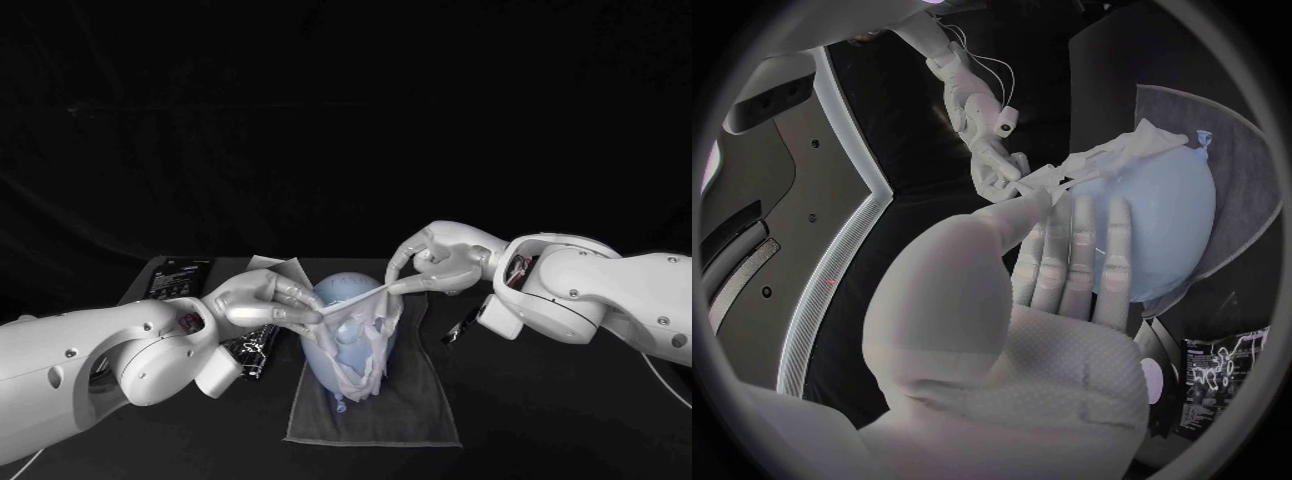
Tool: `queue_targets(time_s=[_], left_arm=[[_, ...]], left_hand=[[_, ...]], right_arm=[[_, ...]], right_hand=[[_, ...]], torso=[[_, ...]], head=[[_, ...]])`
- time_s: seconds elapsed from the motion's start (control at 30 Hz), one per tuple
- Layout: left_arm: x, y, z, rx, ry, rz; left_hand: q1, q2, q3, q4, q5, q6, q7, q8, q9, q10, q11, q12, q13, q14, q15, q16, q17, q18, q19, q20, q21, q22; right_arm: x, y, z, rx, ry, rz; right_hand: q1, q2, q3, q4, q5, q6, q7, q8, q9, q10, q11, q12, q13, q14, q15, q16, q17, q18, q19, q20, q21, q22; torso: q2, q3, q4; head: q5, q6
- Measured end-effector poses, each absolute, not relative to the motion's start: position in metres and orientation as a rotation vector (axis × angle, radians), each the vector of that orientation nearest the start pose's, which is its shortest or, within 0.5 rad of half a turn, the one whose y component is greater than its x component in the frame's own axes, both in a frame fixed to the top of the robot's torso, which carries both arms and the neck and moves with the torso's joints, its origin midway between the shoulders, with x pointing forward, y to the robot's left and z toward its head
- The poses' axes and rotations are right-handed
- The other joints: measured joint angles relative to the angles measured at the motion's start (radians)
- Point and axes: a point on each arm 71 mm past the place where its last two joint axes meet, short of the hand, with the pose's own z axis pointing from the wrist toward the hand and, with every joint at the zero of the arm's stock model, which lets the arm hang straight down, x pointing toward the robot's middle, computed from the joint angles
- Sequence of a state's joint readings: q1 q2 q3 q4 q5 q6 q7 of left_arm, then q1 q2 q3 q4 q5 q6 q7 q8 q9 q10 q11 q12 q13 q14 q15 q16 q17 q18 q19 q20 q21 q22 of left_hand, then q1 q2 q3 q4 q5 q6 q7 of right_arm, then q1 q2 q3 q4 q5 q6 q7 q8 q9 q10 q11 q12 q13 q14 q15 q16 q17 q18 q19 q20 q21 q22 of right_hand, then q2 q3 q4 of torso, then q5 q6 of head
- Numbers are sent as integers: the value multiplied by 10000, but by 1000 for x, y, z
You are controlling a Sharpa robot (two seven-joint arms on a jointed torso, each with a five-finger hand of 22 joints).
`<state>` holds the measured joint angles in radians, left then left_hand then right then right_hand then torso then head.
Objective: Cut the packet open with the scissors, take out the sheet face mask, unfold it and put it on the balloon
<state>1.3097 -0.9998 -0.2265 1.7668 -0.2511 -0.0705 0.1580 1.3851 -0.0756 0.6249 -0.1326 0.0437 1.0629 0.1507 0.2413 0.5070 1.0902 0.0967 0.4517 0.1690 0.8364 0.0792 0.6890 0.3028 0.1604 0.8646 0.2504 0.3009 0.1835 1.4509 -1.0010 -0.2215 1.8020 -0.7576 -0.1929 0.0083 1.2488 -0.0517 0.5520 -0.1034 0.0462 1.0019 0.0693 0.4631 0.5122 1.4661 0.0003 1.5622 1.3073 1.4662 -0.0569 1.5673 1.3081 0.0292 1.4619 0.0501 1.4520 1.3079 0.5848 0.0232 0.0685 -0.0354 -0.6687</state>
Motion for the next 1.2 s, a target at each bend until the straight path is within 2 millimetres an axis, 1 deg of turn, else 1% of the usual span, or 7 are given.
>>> queue_targets(time_s=[0.17, 0.47, 0.67, 0.7, 0.87, 1.1, 1.2], left_arm=[[424, 204, -193, -8277, 19412, -14874], [430, 212, -193, -8767, 18665, -14343], [433, 212, -191, -9038, 18416, -14339], [433, 212, -190, -9058, 18385, -14357], [435, 212, -186, -9171, 18294, -14468], [436, 208, -184, -9256, 18274, -14627], [439, 206, -180, -9224, 18141, -14722]], left_hand=[[0, 0, 0, 0, 0, 2, 2, 3, 0, 0, 0, 0, -1, 0, 0, 0, 0, 0, 0, 0, 0, 23], [-12, -13, 0, 0, -1, 0, 1, 3, 0, 0, 0, -19, -2, -1, 1, 0, 0, -2, 1, 0, 38, 27], [-12, -13, -48, 12, -1, -1, 0, 3, 0, -1, 1, -20, -4, -1, 1, 0, -6, -5, 1, 0, 38, 27], [-12, -13, -57, 3, -1, -1, 0, 3, 1, -1, 0, -20, -4, -1, 1, 0, -10, -59, 1, 0, 38, 28], [-12, -13, -57, 3, -1, -2, -1, 2, 1, -1, 1, -25, -4, -1, 1, 0, -10, -67, 1, 0, 37, 42], [-12, -13, -57, 3, -1, -4, -2, -3, 4, -1, 1, -25, -4, -1, 1, 0, -10, -67, 0, 0, 50, 42], [-12, -13, -57, 3, -1, -4, -3, -14, 7, -1, 1, -26, -4, -1, 1, 0, -11, -68, 1, 0, 79, 42]], right_arm=[[445, -189, -134, 2058, 18538, 10970], [454, -188, -133, 1877, 18071, 10396], [459, -184, -126, 1693, 17802, 10253], [460, -184, -124, 1663, 17762, 10237], [464, -182, -113, 1494, 17575, 10149], [469, -182, -104, 1365, 17485, 10018], [473, -183, -102, 1331, 17470, 9913]], right_hand=[[0, 0, 0, 0, -1, -1, -1, -1, 0, 0, 0, 0, 1, -1, 1, 0, 0, 0, 0, 1, 0, 2], [0, 0, 0, 0, -3, 20, 20, -37, 0, 0, 0, -4, 6, -16, 16, -8, -9, 0, -1, 1, -1, 1], [0, 0, 0, 0, -3, 20, 20, 0, 1, 0, 0, -9, 8, -16, 17, -35, -8, 0, -2, 2, -1, -4], [0, 0, 0, 0, -3, 20, 20, 0, 1, 0, 0, -10, 9, -17, 17, -35, -8, 0, -2, 2, -1, -5], [0, 0, -1, 0, -4, 19, 20, 0, 3, 0, 0, -28, 9, -17, 17, 0, -6, 0, -2, 2, -1, -6], [0, 0, -1, -1, -5, 18, 19, 0, 4, -1, 0, -42, 6, -17, 17, 0, 0, 0, -8, 7, -1, -3], [0, 0, -1, -1, -5, 16, 18, 0, 3, 0, 0, -39, 4, -17, 17, 0, 0, 0, 20, -20, -1, -1]], torso=[[29, -1, 10], [86, -6, 12], [105, -6, 16], [105, -4, 18], [112, -4, 29], [145, -9, 36], [159, -12, 49]], head=[[73, -204], [155, -490], [182, -645], [184, -652], [183, -676], [145, -608], [120, -525]])
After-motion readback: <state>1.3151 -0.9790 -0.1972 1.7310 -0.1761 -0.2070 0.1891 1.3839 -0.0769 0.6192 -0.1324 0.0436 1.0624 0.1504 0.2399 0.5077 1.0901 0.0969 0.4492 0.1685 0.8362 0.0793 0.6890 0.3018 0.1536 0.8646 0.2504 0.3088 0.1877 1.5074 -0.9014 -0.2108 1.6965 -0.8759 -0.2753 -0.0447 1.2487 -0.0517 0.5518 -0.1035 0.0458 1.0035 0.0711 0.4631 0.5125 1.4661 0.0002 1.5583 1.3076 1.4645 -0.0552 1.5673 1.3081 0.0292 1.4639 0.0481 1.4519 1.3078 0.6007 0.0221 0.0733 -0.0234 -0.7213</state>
